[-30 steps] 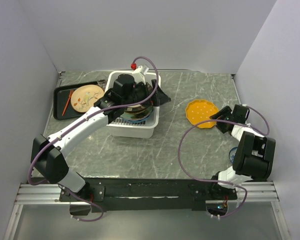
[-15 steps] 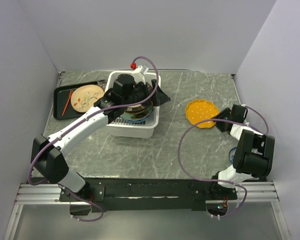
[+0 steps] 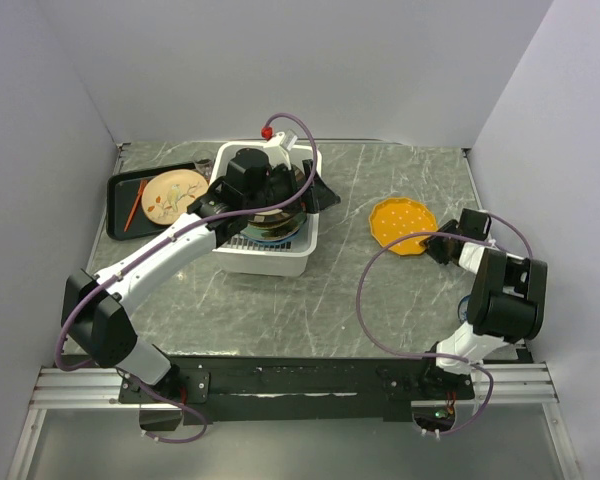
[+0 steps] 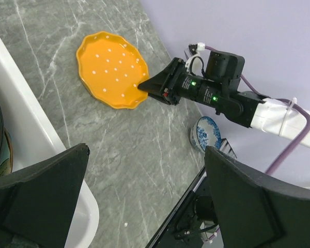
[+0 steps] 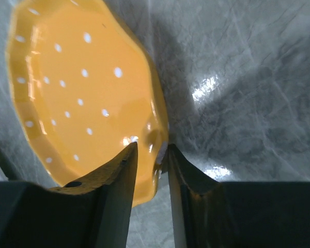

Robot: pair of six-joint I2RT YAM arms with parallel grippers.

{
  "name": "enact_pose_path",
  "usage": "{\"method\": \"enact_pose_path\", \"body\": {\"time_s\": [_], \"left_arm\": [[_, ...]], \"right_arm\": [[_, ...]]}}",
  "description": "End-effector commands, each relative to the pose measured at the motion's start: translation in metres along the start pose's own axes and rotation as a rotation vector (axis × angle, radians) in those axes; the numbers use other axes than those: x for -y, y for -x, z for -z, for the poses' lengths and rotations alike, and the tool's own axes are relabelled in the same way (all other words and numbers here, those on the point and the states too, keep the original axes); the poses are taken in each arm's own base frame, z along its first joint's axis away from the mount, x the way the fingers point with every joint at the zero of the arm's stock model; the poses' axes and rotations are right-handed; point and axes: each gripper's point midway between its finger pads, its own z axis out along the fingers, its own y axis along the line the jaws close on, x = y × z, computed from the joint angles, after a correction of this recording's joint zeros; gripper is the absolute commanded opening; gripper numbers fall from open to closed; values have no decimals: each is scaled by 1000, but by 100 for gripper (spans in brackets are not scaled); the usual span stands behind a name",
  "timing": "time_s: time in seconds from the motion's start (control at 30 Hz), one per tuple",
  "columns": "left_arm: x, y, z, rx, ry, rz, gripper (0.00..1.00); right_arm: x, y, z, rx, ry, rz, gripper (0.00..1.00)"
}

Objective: Place the plates into the plastic bin on the countertop
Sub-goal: Place the plate at the corner of the board.

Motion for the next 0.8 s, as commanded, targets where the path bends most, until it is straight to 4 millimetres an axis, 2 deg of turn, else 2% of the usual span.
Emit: {"method": "enact_pose_path", "body": {"time_s": [0.0, 0.1, 0.4, 0.77], "left_arm": [[20, 24, 15, 72, -39, -44, 99], [21, 23, 16, 73, -40, -44, 99], [20, 22, 16, 72, -41, -43, 99], [17, 18, 9, 58, -43, -33, 99]], "right_arm": [[-9, -3, -8, -53, 19, 14, 35], [-9, -6, -12, -79, 18, 12, 32], [-8, -7, -12, -80, 19, 12, 1], [-23, 7, 9, 7, 77, 35, 0]]}}
